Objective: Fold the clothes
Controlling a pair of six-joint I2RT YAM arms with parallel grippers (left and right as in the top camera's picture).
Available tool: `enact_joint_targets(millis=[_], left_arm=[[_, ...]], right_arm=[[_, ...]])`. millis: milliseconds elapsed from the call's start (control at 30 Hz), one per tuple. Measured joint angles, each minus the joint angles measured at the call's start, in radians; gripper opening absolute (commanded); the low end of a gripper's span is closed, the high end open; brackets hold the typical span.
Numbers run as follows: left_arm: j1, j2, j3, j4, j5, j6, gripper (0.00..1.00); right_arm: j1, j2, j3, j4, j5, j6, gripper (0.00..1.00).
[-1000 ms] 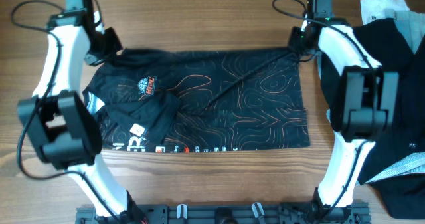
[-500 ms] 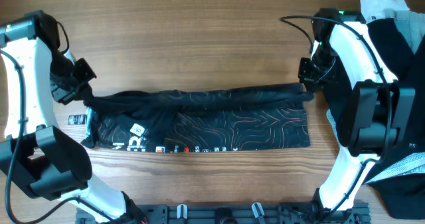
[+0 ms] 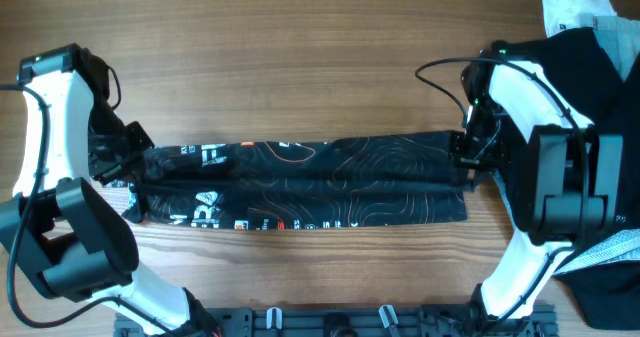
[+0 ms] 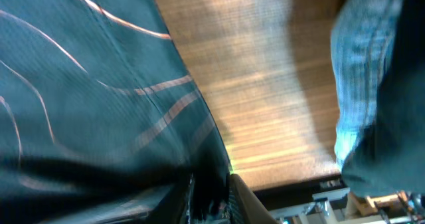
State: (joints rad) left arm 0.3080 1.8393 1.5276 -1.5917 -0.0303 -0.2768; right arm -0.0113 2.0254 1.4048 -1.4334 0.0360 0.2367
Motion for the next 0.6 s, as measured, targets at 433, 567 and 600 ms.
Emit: enact_joint_targets(millis=[433,567,600], left_arm=[[0.0,0.0,-0.003,-0.024,-0.01,-0.014,0.28],[-0.006,0.0,-0.004,0.039,0.018,-0.003,0.48],[-0.015,0.0,-0.004,0.056,0.027,0.0,0.52]], right_arm=[[-0.095,-0.021,-0.006,0.107,-0.067,-0.082,0.58],[-0.202,-0.043,-0.064,0.138,-0.205,-0.222,0.64],[-0.213,-0.049,-0.089,0.153,-0.22,-0.24,0.64]])
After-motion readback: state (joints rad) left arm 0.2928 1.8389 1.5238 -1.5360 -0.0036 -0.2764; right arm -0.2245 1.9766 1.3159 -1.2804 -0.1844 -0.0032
